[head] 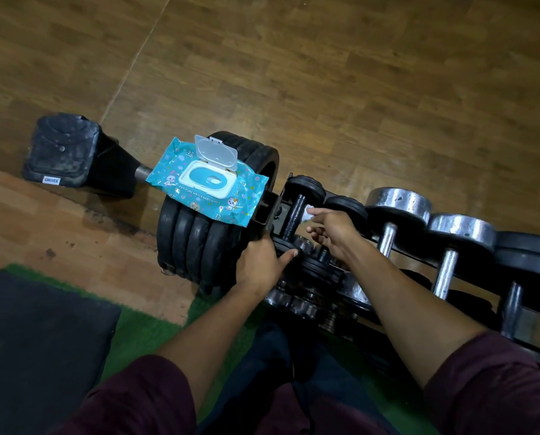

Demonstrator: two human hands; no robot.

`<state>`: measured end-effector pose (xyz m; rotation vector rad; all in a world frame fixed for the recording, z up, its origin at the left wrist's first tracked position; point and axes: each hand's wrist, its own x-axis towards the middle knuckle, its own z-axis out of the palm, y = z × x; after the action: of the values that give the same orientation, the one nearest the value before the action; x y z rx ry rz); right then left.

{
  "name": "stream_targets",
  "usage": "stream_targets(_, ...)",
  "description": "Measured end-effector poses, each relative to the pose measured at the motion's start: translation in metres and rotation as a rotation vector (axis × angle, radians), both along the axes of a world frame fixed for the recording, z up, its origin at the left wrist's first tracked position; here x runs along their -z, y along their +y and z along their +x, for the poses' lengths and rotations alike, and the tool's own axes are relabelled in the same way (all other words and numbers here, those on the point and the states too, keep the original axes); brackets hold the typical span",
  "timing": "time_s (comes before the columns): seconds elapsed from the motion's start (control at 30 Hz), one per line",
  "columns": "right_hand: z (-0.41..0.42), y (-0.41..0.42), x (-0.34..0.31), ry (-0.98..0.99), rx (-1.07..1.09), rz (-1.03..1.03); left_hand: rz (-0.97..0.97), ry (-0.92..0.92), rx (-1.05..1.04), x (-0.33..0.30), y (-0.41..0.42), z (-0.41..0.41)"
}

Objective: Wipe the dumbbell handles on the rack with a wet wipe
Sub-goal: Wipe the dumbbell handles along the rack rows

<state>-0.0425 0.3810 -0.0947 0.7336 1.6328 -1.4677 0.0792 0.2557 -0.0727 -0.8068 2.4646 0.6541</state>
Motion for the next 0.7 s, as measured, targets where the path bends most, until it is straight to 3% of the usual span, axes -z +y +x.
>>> stream_targets(0.17,0.0,0.013,-0.012,0.12,-0.145,0.048,0.026,-0.012,0.0,0.001,0.0,0.001)
stream_targets(0.33,0.007,0.03,-0.022,0.42,-0.336,0.204,-0.038,0.17,0.188,0.003,0.011,0.016)
stream_targets(0.43,0.015,0.043,-0.027,0.671,-0.515,0.424,0.019,0.279,0.277,0.0,0.024,0.026)
stream_targets(0.53,0.024,0.056,-0.029,0.804,-0.693,0.614,0.069,0.326,0.393,-0.001,0.038,0.035)
stream_targets(0.7,0.039,0.067,-0.022,0.862,-1.108,0.632,0.116,0.267,0.514,0.003,0.047,0.042)
